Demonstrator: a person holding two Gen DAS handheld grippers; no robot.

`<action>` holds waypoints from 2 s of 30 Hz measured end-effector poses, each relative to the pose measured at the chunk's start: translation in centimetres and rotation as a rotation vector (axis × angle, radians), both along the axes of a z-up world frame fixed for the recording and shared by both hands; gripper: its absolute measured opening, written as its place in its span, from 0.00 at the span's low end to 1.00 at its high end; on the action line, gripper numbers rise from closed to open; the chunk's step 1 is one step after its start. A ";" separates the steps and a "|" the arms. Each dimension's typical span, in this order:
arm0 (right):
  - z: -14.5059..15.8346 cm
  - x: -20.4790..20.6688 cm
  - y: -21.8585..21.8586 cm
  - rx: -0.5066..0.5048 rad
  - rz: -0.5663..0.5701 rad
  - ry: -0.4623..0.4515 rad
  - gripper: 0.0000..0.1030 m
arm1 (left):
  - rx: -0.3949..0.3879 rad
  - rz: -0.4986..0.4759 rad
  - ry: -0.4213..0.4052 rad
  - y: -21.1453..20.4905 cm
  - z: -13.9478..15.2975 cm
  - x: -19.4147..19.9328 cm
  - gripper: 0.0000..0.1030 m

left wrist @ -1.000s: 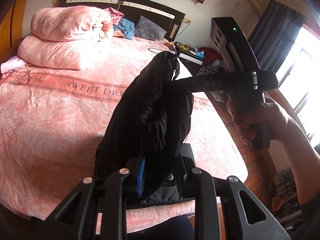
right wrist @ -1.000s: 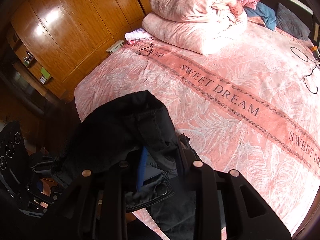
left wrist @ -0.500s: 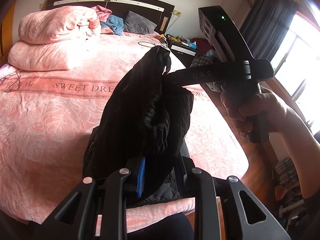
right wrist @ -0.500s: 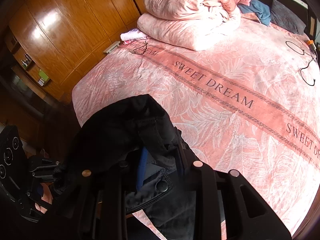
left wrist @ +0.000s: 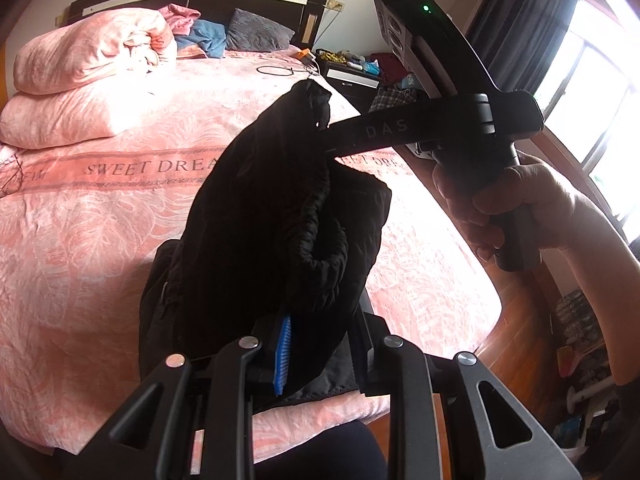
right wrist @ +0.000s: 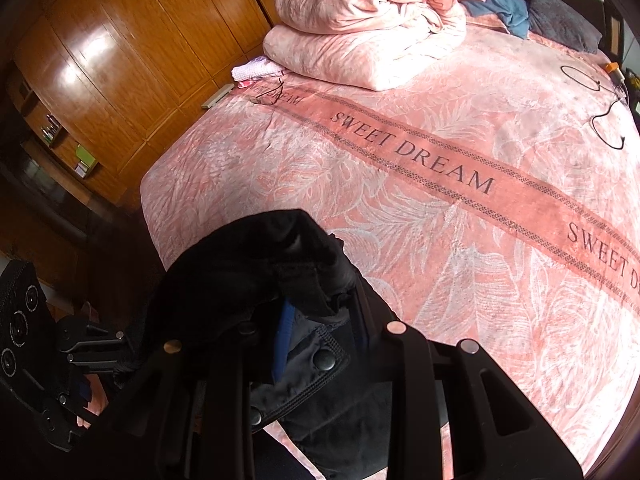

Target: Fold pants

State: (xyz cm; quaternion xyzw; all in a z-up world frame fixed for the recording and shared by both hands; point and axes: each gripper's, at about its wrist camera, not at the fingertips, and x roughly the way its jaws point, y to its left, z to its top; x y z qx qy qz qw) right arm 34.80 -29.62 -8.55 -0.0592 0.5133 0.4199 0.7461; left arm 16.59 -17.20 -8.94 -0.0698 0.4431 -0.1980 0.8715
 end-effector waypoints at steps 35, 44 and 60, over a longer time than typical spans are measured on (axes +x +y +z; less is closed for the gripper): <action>-7.6 0.3 -8.5 0.040 -0.056 0.073 0.25 | 0.108 -0.127 0.126 -7.8 -6.9 2.5 0.24; -9.9 0.0 -10.1 0.055 -0.076 0.101 0.25 | 0.159 -0.161 0.152 -9.7 -9.1 2.6 0.24; -14.5 -0.5 -13.0 0.023 -0.161 0.160 0.39 | 0.256 -0.200 0.164 -12.3 -13.1 3.2 0.24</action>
